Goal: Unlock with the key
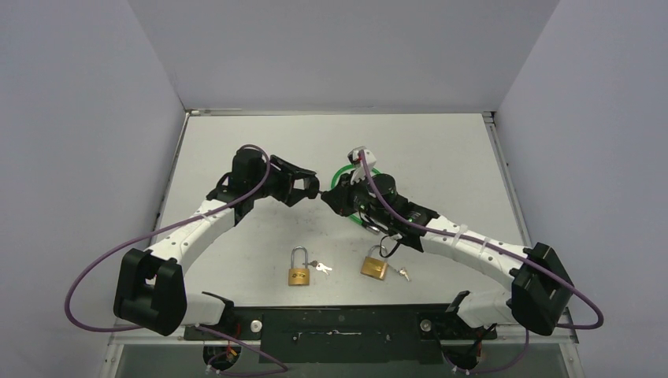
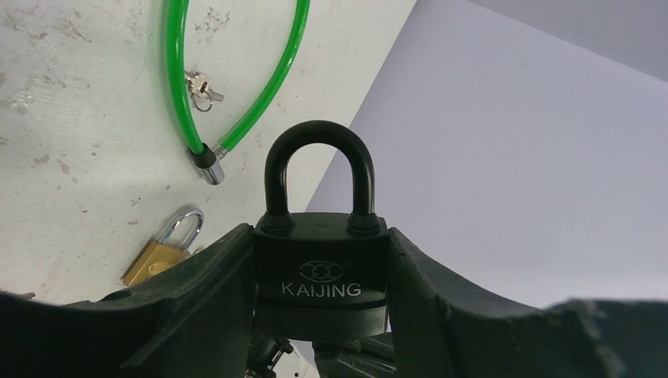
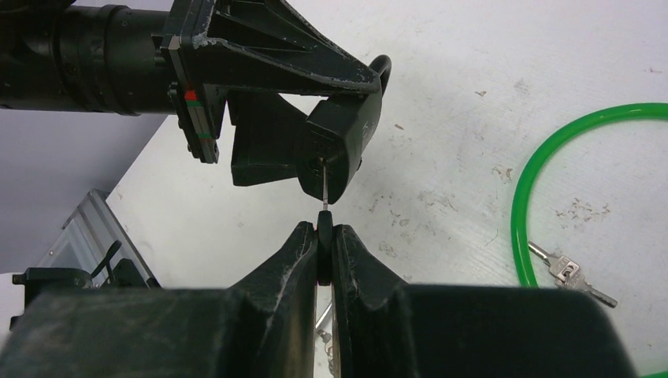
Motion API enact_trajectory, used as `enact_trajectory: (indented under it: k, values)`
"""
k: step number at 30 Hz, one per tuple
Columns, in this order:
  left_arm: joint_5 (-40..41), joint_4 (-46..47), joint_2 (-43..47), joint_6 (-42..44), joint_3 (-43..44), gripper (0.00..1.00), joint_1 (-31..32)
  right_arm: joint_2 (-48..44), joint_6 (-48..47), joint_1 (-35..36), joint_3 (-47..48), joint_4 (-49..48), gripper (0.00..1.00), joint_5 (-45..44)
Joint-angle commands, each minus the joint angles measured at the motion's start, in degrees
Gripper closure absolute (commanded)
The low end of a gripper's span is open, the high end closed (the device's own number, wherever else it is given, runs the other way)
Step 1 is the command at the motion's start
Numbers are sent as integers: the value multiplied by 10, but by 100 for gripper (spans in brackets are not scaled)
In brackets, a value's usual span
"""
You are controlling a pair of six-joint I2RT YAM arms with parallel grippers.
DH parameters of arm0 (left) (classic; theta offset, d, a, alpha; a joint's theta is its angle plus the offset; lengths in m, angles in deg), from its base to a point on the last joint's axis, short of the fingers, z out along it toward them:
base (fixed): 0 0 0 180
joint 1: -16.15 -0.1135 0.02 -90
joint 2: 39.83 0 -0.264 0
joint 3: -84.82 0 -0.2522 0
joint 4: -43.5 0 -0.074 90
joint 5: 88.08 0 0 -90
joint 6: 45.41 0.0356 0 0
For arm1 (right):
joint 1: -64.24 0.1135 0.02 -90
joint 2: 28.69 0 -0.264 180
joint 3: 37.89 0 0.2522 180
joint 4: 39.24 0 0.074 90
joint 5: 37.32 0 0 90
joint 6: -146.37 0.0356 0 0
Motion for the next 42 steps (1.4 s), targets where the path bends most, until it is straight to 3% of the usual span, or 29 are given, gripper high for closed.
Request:
enact_trajectory:
  k: [1,11,17,23,30,35,42]
  values:
    - [-21,25,22,-6,51,100,14,16,12,6,36,-14,100,-57]
    - [37,-20,24,-35,75,100,25,81,15,59,110,68,100,-211]
    - [55,-50,29,-32,89,100,26,119,28,67,151,119,100,-249]
    - [52,-50,35,-19,86,100,29,166,42,65,211,161,100,-225]
    - [50,-42,38,-1,91,100,30,186,79,33,247,205,100,-138]
    - [40,-32,38,-9,87,100,33,209,85,28,278,230,100,-144]
    - [33,-17,47,-31,80,100,31,217,-1,47,250,142,100,-137]
